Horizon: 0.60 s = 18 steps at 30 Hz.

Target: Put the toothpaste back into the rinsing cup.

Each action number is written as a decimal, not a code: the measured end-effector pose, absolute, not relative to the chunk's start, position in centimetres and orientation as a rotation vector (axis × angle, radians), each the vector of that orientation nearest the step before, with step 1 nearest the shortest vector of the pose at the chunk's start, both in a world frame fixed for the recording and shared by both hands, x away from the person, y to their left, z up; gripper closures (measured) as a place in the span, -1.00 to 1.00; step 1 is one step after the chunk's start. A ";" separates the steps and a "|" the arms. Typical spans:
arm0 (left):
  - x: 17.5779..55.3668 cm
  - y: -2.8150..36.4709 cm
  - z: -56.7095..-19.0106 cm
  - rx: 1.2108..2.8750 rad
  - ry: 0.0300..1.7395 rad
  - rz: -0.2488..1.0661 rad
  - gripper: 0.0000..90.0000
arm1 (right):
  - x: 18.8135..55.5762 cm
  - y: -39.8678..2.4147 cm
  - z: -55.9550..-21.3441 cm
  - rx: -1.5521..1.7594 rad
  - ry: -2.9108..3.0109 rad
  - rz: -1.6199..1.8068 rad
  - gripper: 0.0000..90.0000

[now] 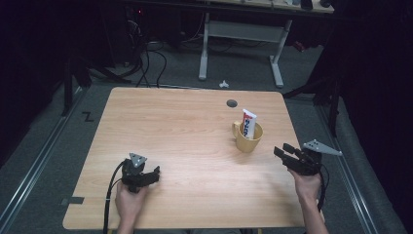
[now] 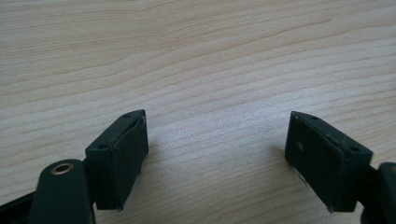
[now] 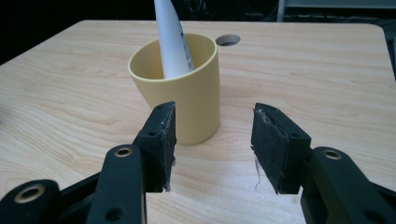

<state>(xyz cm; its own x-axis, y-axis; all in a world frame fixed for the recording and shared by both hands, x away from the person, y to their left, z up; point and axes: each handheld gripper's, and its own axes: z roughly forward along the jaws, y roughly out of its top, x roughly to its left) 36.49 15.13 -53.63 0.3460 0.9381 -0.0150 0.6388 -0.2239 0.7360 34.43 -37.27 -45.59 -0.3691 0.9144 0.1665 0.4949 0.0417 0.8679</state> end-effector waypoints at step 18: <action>36.5 15.1 -53.6 1.956 1.374 0.585 -0.52 | 34.9 -36.4 -47.4 1.443 1.910 1.277 0.12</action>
